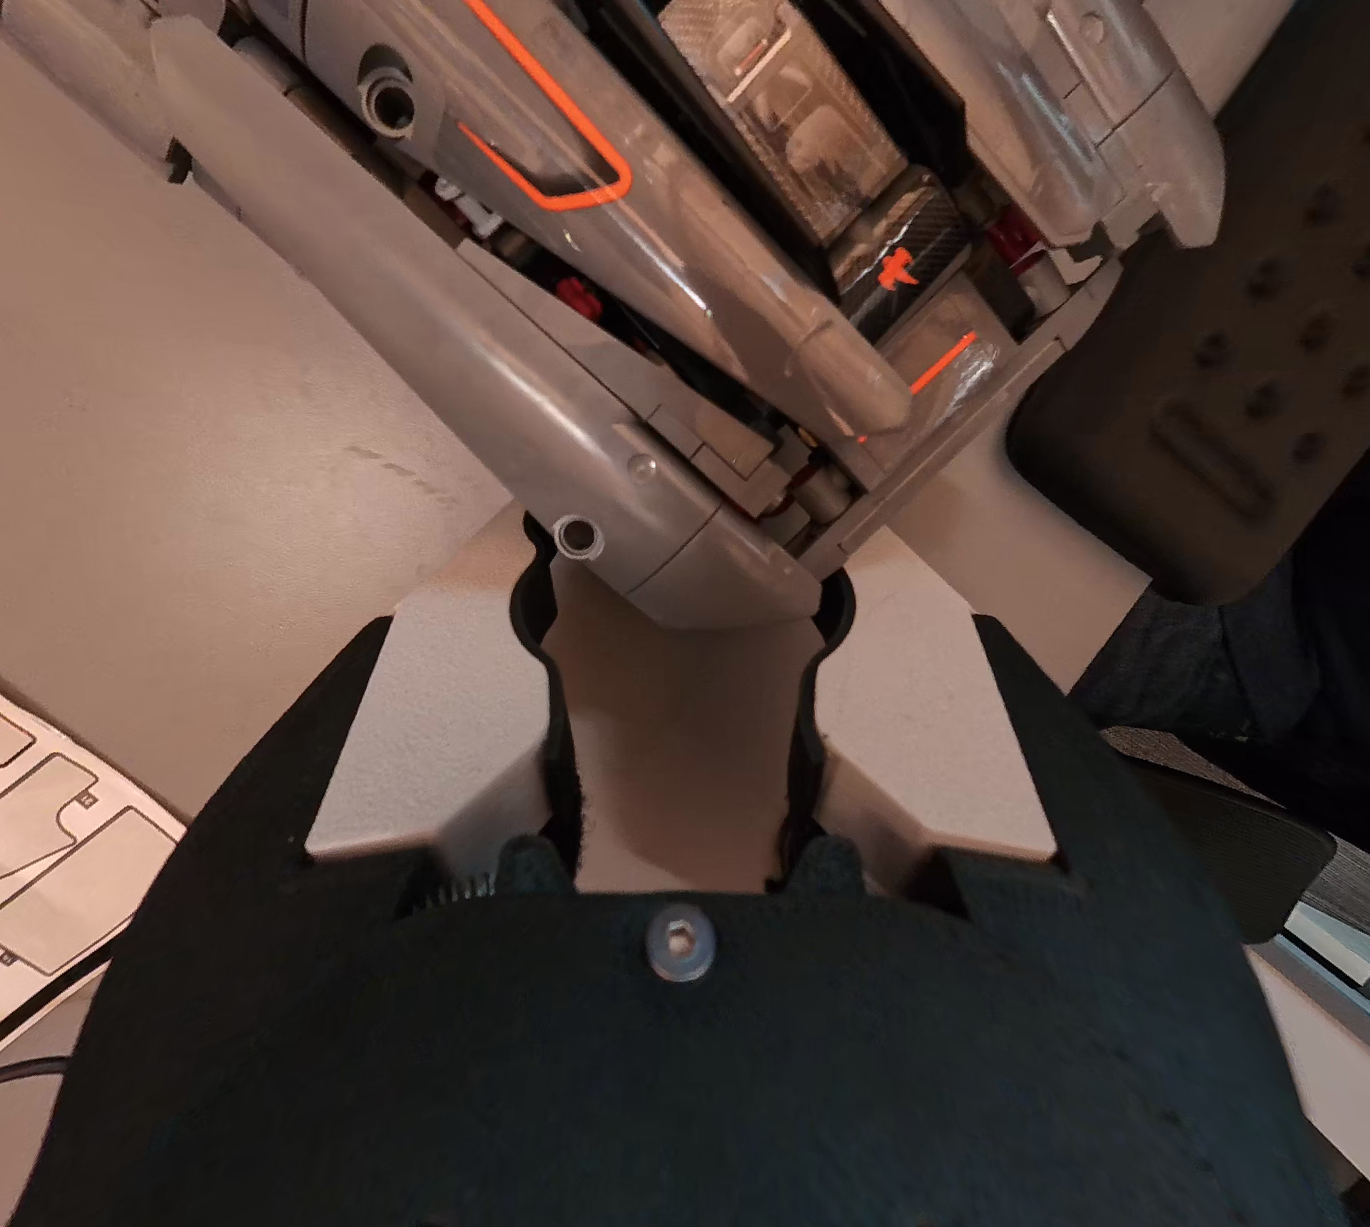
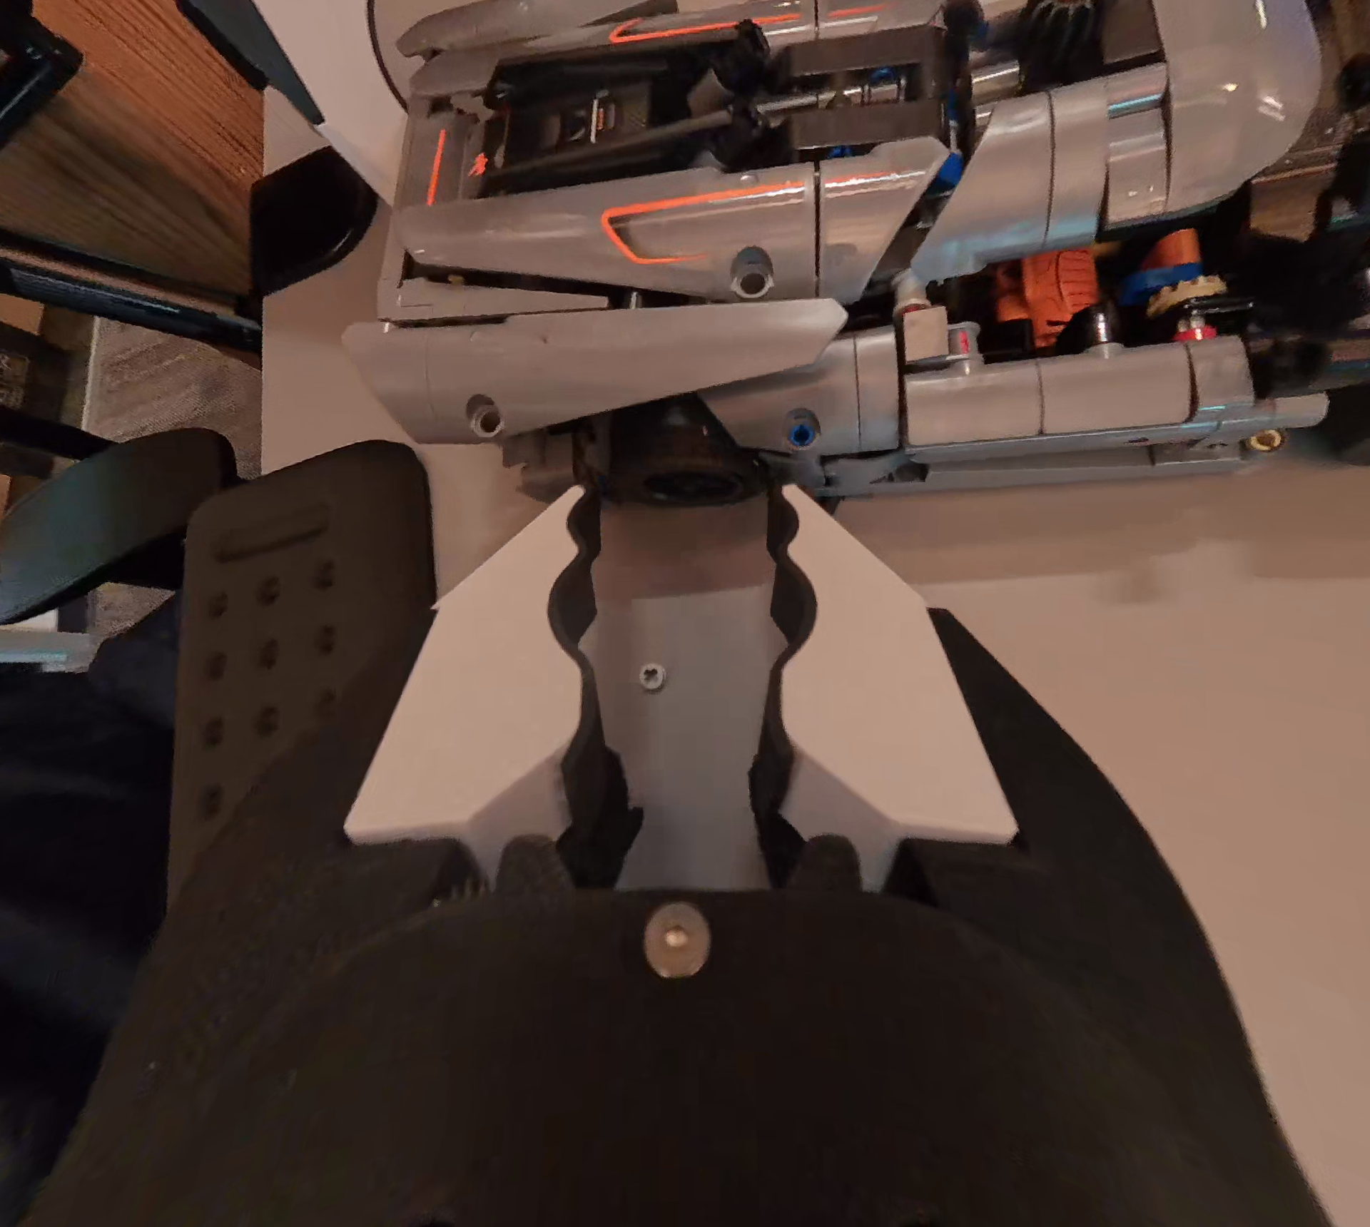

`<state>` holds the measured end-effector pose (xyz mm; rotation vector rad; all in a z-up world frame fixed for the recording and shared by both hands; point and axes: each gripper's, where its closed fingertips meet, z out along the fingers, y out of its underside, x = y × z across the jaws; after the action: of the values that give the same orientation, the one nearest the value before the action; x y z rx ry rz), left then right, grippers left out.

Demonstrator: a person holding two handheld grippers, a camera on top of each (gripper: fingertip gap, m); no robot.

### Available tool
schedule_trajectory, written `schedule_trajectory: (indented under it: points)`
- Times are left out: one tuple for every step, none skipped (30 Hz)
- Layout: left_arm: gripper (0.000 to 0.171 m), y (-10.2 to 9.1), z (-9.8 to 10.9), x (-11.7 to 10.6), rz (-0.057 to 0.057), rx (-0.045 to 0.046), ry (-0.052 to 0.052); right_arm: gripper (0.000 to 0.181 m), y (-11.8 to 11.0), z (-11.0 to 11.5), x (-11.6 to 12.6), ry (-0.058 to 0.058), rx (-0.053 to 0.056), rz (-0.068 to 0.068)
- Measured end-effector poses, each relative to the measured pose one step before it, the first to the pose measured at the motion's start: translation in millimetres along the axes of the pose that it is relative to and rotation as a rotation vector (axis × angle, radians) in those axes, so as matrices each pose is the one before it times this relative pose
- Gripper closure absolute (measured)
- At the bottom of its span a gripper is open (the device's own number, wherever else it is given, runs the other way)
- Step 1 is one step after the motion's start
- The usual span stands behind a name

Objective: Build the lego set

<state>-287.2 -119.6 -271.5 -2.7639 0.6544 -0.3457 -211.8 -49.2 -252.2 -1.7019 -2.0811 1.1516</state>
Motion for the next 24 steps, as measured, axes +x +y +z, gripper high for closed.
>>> schedule_trajectory:
  points:
    - [0.106, 0.04, 0.02, 0.01, 0.0006, -0.00024, -0.0012, 0.141, -0.38, 1.14, 0.65, -0.0005, 0.0024, 0.012]
    - [0.106, -0.08, 0.02, -0.13, -0.0013, 0.00114, -0.0003, 0.141, 0.36, 0.68, 0.19, -0.0044, -0.0019, 0.0067]
    - [0.106, -0.1, -0.06, -0.09, -0.0004, 0.00197, 0.0006, 0.141, 0.23, 0.26, 0.27, -0.0069, 0.0016, 0.0088]
    - [0.106, -0.09, 0.06, -0.17, 0.0001, 0.00157, -0.0009, 0.14, 0.22, 0.45, 0.09, -0.0099, 0.0022, 0.0192]
    - [0.106, -0.06, 0.03, -0.1, -0.0009, 0.0016, -0.0003, 0.139, 1.32, 1.01, 0.3, -0.0069, -0.0045, 0.0284]
    - [0.106, 0.05, 0.01, 0.1, 0.0011, 0.00001, 0.0003, 0.136, 1.29, 0.85, 1.17, 0.0031, -0.0056, 0.0291]
    - [0.106, 0.02, 0.02, -0.03, 0.0005, 0.00019, -0.0009, 0.133, 0.26, 0.2, 0.22, 0.0006, 0.0029, 0.0228]
    - [0.106, 0.01, -0.01, 0.05, -0.0015, 0.00022, 0.0003, 0.134, -1.07, -0.06, -2.3, -0.0134, 0.0114, 0.0202]
    - [0.106, -0.03, -0.09, 0.14, -0.0015, 0.00113, 0.001, 0.138, -1.63, 0.02, -0.82, -0.0048, 0.013, 0.0204]
    - [0.106, -0.07, 0.04, 0.11, -0.0006, 0.00167, 0.0014, 0.137, -1.33, 0.19, 0.78, 0.0057, 0.0097, 0.0164]
    - [0.106, -0.04, 0.01, 0.02, -0.0006, 0.00055, 0.0005, 0.136, -0.89, 0.2, -0.38, -0.0033, 0.0074, 0.0149]
    - [0.107, 0.13, -0.04, -0.25, 0.0006, -0.0003, -0.0018, 0.135, -0.72, 0.39, -0.03, -0.0067, 0.0069, 0.0152]
    - [0.107, -0.03, 0.04, -0.04, 0.0003, 0.00053, -0.0011, 0.135, 0.06, 0.53, 0.86, -0.0024, 0.0023, 0.0051]
    - [0.107, -0.03, -0.01, 0.08, -0.0018, 0.00106, 0.0015, 0.137, 0.02, 0.1, 0.5, -0.0024, 0.0014, 0.0019]
    - [0.107, 0.0, 0.0, 0.03, -0.001, 0.00121, 0.0006, 0.137, -0.41, 0.05, -0.5, -0.0099, 0.004, 0.0094]
    - [0.107, 0.04, -0.03, -0.16, -0.0007, 0.00114, 0.0, 0.136, -0.14, 0.15, -0.73, -0.0111, 0.0051, 0.0105]
    - [0.107, 0.02, -0.04, -0.32, -0.0016, 0.00068, -0.0012, 0.136, 0.38, 0.42, -0.38, -0.0084, 0.0005, 0.0052]
    - [0.107, 0.1, -0.04, -0.01, -0.0019, 0.00019, -0.0007, 0.137, 0.97, 0.55, -0.07, -0.0053, -0.0052, -0.001]
    - [0.106, -0.29, 0.16, 0.04, -0.003, 0.00151, -0.0025, 0.139, 0.65, 0.63, -0.06, -0.0033, -0.0052, -0.0042]
    - [0.106, -0.13, 0.2, -0.29, -0.006, 0.0015, -0.0059, 0.139, 0.02, 0.12, 0.17, -0.0024, -0.002, -0.0043]
    - [0.105, 0.11, 0.15, 0.34, -0.005, -0.00093, -0.0044, 0.14, 0.03, -0.13, 0.1, -0.0027, -0.0023, -0.0023]
    - [0.106, 0.8, -0.35, 0.09, -0.002, -0.00473, -0.0065, 0.14, -0.01, -0.09, 0.05, -0.0004, -0.0004, -0.0022]
    - [0.106, 0.23, -0.81, -0.12, -0.0014, -0.00054, -0.0078, 0.14, 0.17, 0.01, -0.05, 0.0023, -0.0013, -0.0074]
    - [0.106, -1.46, -0.81, 0.13, 0.0018, 0.01095, -0.0058, 0.14, 0.3, -0.08, -0.14, 0.0028, -0.004, -0.0083]
